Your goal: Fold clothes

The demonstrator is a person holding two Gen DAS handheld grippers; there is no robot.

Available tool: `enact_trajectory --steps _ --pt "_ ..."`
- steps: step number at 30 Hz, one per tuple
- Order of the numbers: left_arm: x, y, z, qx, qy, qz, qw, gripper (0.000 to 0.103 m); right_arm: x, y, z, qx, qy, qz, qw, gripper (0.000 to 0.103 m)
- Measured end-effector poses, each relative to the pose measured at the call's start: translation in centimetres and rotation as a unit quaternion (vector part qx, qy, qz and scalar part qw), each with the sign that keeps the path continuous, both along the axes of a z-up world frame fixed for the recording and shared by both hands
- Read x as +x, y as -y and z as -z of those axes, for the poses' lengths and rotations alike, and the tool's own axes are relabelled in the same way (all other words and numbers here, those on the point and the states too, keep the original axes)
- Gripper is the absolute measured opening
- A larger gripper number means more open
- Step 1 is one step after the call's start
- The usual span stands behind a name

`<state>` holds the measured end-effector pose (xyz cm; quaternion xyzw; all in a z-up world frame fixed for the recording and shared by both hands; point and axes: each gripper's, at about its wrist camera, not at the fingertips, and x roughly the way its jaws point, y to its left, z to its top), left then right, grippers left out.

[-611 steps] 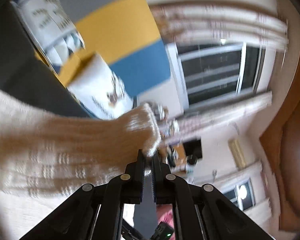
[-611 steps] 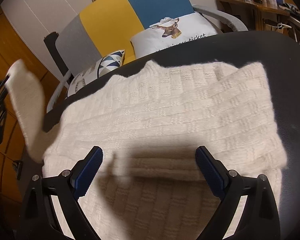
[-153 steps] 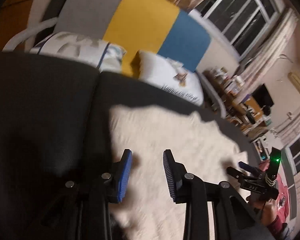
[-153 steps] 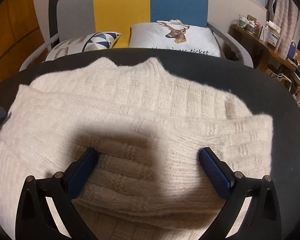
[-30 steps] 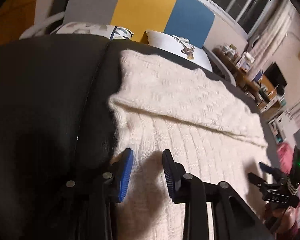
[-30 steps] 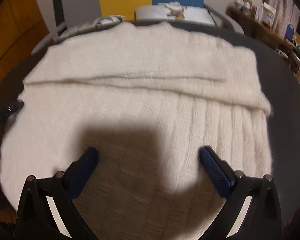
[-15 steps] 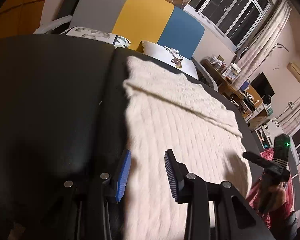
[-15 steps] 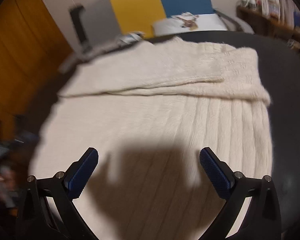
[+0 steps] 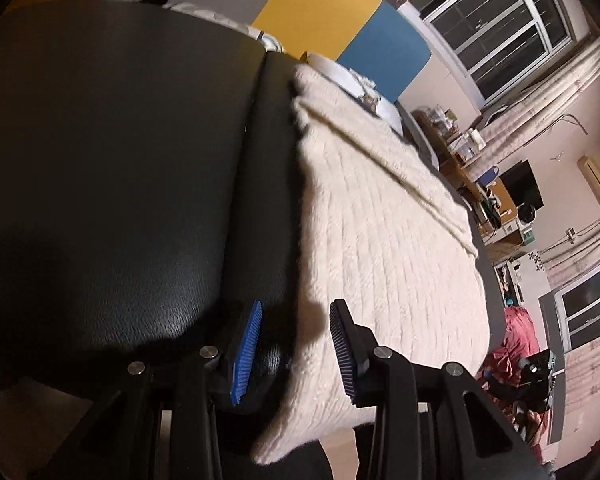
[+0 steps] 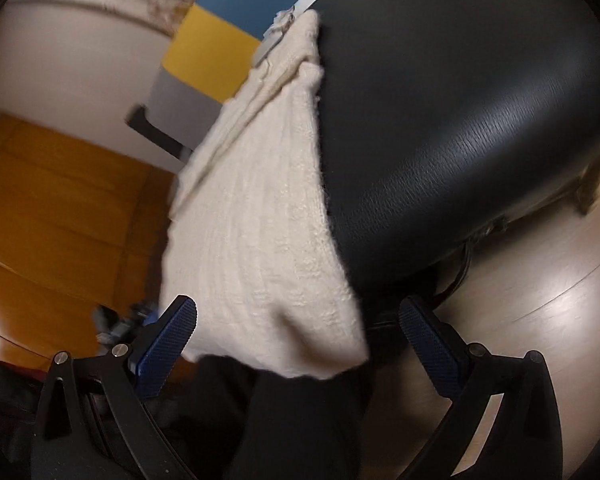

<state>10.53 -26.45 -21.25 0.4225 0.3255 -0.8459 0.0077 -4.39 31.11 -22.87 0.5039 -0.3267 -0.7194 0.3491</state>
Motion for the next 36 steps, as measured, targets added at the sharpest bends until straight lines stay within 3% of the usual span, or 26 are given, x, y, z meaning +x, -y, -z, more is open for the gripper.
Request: enact_trajectory --steps 5,12,14,19,21,25,31,34,36 --pt "0.3 -1.0 -0.3 -0.036 0.006 0.017 0.9992 0.036 -1.1 1.0 0.9 -0.031 -0.012 -0.012 0.999 0.103" --pt "1.1 -2.2 -0.7 -0.024 -0.005 0.060 0.9979 0.038 -2.1 2.8 1.8 -0.038 -0.009 -0.064 0.997 0.102" --pt "1.2 -2.6 -0.6 -0.020 -0.005 0.070 0.9974 0.039 -2.0 3.6 1.5 -0.040 -0.013 -0.079 0.996 0.083" --pt "1.3 -2.4 -0.4 -0.003 -0.010 0.067 0.9977 0.042 -1.8 5.8 0.8 -0.042 -0.026 -0.115 0.992 0.070" --pt "1.3 -2.0 -0.1 0.012 -0.012 0.065 0.9977 0.042 -1.7 6.8 0.7 -0.027 -0.027 -0.125 0.991 0.070" --pt "1.4 -1.8 0.1 0.027 -0.015 0.061 0.9977 0.042 -1.8 6.4 1.6 -0.055 -0.009 -0.110 0.992 0.073" --pt "0.9 -3.8 -0.8 -0.045 -0.006 0.093 0.9946 0.042 -1.5 6.3 1.9 -0.063 -0.006 -0.106 0.992 0.075" --pt "1.1 -3.8 -0.9 -0.039 -0.008 0.101 0.9941 0.042 -1.6 7.0 1.6 -0.046 -0.003 -0.111 0.993 0.074" --pt "1.3 -3.5 -0.8 -0.027 -0.009 0.104 0.9942 0.042 -1.7 7.6 1.4 -0.017 -0.010 -0.112 0.993 0.068"
